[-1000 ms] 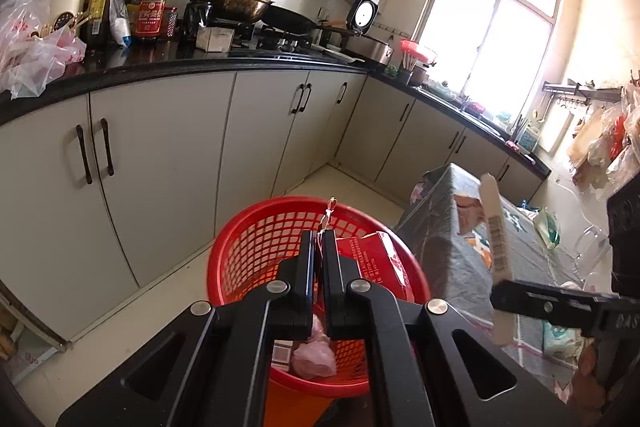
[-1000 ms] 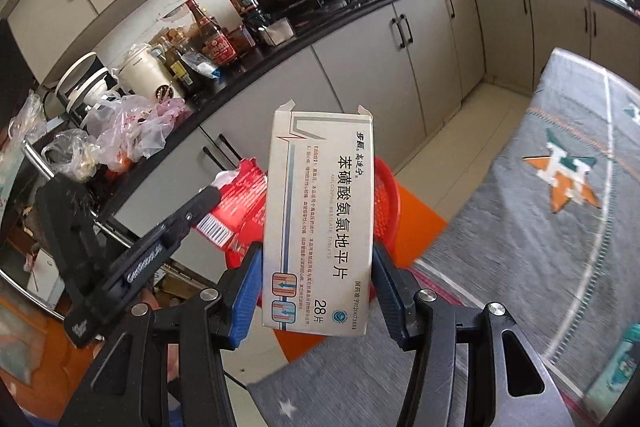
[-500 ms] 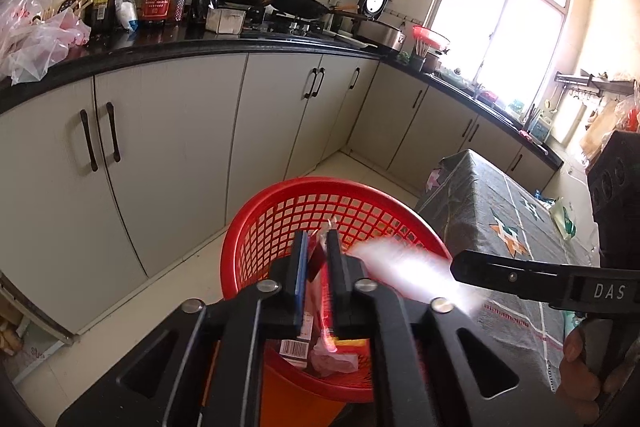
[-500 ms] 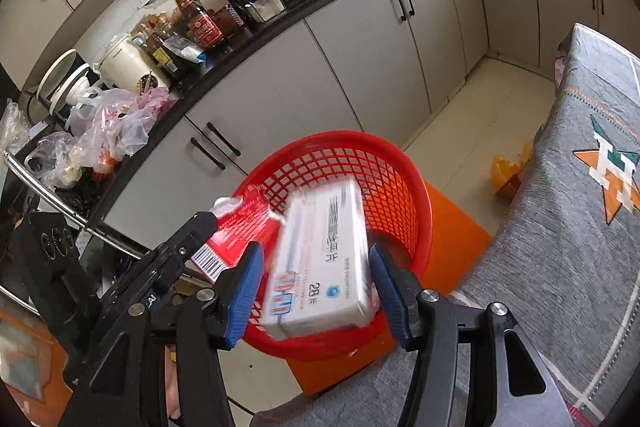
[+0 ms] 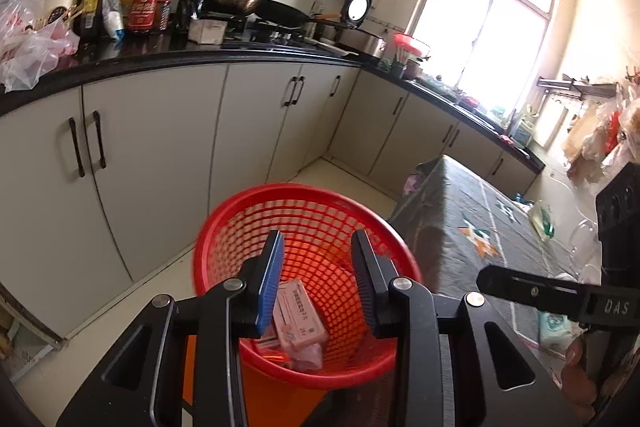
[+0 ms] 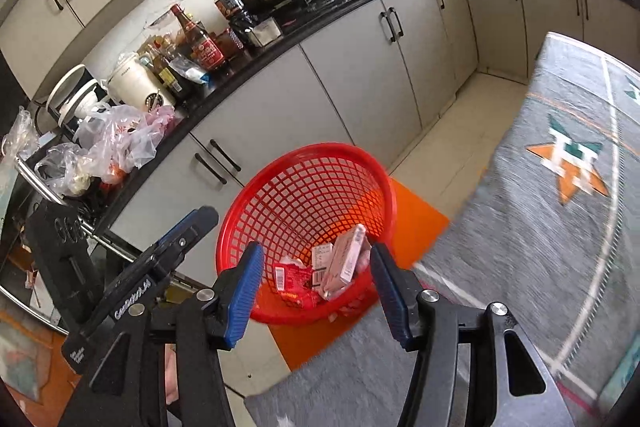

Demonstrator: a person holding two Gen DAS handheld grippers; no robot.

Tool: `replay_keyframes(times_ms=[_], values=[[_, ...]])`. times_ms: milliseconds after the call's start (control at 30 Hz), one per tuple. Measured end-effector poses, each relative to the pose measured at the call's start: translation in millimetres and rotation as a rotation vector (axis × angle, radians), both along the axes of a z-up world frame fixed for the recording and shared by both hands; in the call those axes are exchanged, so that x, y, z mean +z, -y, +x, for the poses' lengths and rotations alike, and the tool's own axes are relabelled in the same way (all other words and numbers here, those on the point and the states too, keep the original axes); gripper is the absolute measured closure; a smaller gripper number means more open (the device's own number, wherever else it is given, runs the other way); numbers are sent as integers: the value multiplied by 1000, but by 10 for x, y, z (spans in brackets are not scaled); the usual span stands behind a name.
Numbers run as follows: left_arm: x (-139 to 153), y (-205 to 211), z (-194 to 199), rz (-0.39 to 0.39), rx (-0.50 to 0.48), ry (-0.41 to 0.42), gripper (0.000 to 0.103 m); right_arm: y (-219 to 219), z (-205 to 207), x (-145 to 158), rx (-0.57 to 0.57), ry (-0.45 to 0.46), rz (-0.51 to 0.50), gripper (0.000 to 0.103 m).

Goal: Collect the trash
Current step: 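Move both open tools back toward the table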

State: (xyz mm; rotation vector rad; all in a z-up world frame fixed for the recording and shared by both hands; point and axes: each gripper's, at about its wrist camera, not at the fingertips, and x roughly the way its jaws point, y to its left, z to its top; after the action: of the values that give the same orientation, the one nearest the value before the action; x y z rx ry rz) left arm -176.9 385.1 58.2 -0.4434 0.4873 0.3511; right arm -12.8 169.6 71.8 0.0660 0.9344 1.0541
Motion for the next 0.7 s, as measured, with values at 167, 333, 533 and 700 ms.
replay_keyframes(times_ms=[167,333,533,700], values=[[40,259,81,2,-57,0,69,381,-95,38,-46,24,13,43],[71,621,233,14,-133,-5,69,788,-113,51,-108,12,33,43],[94,1123,438,42,-240,-22,66,1319,-176,64,-170,24,63,43],[70,1582,640,61,-338,-56,63,1874,-218,103,-240,47,112,43]])
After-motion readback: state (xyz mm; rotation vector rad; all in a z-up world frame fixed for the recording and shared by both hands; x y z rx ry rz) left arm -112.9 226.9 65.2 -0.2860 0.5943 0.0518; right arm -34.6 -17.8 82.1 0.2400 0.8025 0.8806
